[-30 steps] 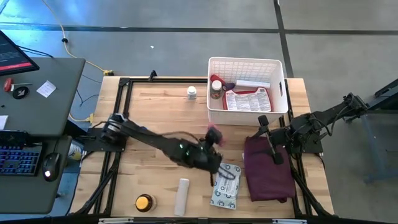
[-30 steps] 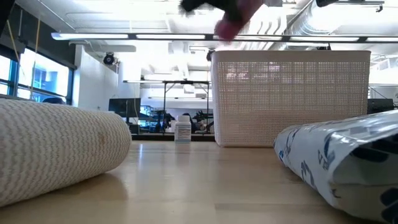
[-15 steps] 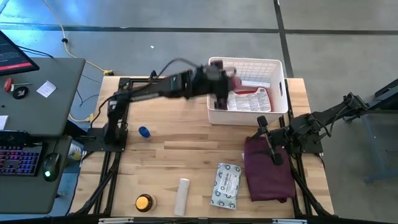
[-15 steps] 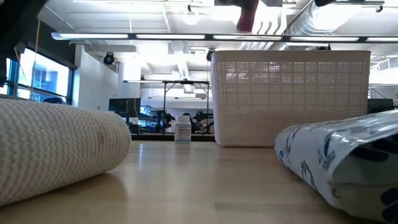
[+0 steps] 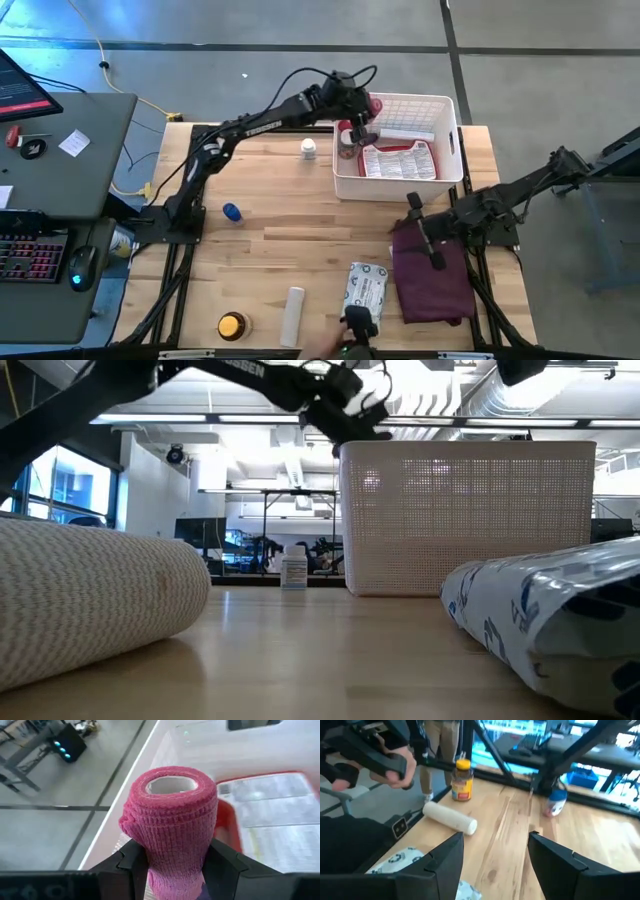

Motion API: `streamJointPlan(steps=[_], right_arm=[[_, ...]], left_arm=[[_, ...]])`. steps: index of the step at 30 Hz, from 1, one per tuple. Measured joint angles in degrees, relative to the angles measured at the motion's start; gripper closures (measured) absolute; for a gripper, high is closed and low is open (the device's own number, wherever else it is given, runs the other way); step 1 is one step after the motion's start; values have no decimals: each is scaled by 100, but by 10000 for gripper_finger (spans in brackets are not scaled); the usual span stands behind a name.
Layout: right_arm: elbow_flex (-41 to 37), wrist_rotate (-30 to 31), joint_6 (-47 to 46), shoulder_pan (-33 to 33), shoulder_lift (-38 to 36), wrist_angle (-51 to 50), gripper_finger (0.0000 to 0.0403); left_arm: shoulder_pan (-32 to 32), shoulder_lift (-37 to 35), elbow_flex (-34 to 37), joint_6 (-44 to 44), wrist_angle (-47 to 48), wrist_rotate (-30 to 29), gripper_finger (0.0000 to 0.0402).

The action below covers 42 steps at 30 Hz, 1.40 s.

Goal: Pick & place medical supplies in basket/bin
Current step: Put the pink bandage into the white container, then put the white medicine bottle into the white container

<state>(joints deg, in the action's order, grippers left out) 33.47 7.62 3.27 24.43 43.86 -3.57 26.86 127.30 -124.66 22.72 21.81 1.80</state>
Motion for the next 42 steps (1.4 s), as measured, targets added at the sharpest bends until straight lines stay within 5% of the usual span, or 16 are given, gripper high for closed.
streamJointPlan(steps=[7,15,21,30,42], right_arm=[[0,96,-32,0,419,172,192],[0,95,-128,-2,539,473,192],[0,63,-242,0,538,451,192],[0,67,-330,8,538,307,192],[0,354,-577,378,538,279,192]], left_arm=[[15,208,-2,-203,-65,-879,201],[-2,208,-4,-476,3,-861,93],[-34,188,-4,-424,419,-1822,44],[-101,-308,-31,-82,1398,-2604,78],[224,-823,-24,-802,3985,-2451,156]])
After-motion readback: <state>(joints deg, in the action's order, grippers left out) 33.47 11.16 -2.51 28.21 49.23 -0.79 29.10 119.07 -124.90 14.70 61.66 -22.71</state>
